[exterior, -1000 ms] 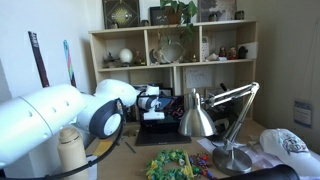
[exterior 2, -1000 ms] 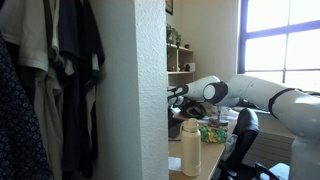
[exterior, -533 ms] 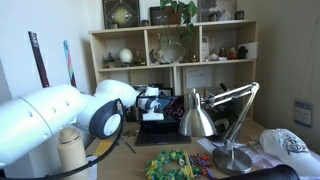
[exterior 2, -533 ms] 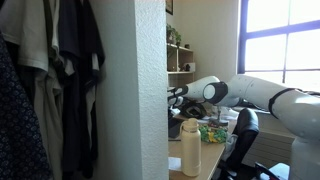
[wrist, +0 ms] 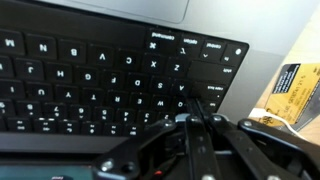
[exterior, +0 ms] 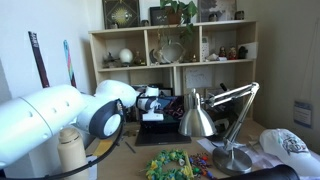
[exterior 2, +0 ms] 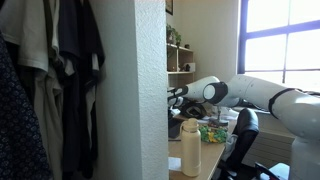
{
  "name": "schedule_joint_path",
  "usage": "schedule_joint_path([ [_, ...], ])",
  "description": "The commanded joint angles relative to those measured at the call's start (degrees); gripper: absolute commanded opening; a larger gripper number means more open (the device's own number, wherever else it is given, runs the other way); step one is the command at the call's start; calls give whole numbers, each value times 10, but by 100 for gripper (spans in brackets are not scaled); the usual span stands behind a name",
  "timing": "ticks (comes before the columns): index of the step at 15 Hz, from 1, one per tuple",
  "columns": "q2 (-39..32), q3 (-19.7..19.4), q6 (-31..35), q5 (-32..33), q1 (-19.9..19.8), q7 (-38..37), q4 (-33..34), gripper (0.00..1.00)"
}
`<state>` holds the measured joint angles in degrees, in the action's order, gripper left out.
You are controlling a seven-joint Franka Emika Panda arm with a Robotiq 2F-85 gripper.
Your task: Press a button on the keyboard
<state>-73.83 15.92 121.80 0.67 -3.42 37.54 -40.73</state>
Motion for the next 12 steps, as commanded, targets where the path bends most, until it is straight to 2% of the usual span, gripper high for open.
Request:
schedule_joint_path([
  [1, 5, 0, -2, -4, 0, -15, -14, 6],
  [7, 39, -6, 4, 3, 1, -38, -46, 6],
  [12, 96, -15, 25, 10, -3, -83, -104, 4],
])
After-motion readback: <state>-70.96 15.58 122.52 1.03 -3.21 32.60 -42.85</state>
